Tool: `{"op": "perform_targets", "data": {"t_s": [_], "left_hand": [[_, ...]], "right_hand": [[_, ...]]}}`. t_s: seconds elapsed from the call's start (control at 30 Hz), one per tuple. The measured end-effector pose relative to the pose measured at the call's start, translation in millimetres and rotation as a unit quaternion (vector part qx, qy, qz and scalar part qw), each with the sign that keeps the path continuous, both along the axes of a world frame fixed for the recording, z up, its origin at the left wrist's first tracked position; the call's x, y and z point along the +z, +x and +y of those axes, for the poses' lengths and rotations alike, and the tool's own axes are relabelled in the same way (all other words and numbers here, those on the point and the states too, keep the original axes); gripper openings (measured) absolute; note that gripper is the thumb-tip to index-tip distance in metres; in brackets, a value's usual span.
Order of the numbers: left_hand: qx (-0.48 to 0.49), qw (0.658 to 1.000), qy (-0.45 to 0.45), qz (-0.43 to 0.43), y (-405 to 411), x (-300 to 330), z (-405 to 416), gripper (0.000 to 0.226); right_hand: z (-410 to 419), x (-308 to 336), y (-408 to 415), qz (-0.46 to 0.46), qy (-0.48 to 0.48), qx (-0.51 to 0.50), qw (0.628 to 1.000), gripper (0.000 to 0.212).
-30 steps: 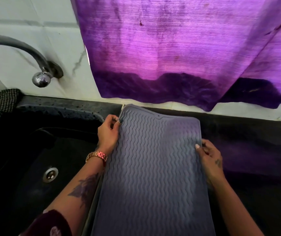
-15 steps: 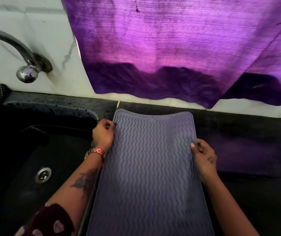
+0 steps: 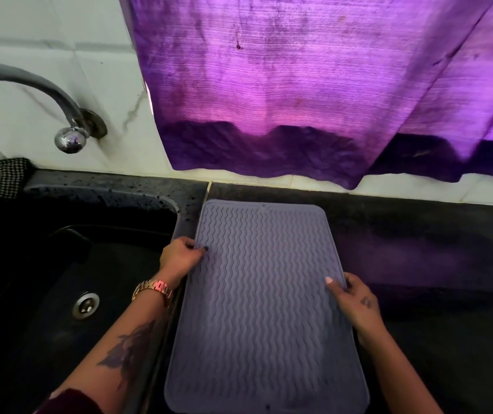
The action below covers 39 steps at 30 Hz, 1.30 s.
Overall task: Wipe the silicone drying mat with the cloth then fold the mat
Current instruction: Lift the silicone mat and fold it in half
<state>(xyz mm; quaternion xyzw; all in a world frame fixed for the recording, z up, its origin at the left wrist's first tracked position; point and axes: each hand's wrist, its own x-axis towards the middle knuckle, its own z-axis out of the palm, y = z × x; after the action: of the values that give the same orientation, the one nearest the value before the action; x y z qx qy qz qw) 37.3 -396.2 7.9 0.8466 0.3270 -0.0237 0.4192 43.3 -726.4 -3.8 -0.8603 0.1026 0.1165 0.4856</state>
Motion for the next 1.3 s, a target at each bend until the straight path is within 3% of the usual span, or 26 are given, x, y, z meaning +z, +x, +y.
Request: {"op": "perform_targets", "data": {"t_s": [0.37, 0.53, 0.77, 0.97, 1.17, 1.3], "left_hand": [[-0.082, 0.987, -0.125, 0.061, -87.2, 12.3, -7.6, 0.036], [-0.114, 0.971, -0.195, 0.082, -106.3, 15.5, -7.3, 0.047], [-0.067, 0.960, -0.269, 0.031, -114.1, 25.2, -12.9, 0.032], [-0.058, 0.966, -0.254, -0.009, -112.4, 37.1, -7.0, 0.020], [-0.021, 0.977, -0.212, 0.006, -126.5, 11.3, -4.8, 0.016], [-0.012, 0.992, -0.126, 0.005, -139.0, -2.3, -7.9, 0.021]], "right_hand": [[-19.0, 25.6, -55.5, 0.111, 0.016, 0.050, 0.992, 0.042], [-15.4, 34.0, -72.7, 0.102, 0.046, 0.024, 0.993, 0.049], [-3.8, 64.2, -82.9, 0.043, 0.058, -0.007, 0.997, 0.037], [-1.1, 72.9, -87.0, 0.022, 0.088, -0.023, 0.996, 0.029], [-5.1, 33.4, -100.3, 0.046, 0.079, -0.051, 0.995, 0.035], [-6.5, 11.0, -106.6, 0.050, 0.057, -0.073, 0.994, 0.036]]}}
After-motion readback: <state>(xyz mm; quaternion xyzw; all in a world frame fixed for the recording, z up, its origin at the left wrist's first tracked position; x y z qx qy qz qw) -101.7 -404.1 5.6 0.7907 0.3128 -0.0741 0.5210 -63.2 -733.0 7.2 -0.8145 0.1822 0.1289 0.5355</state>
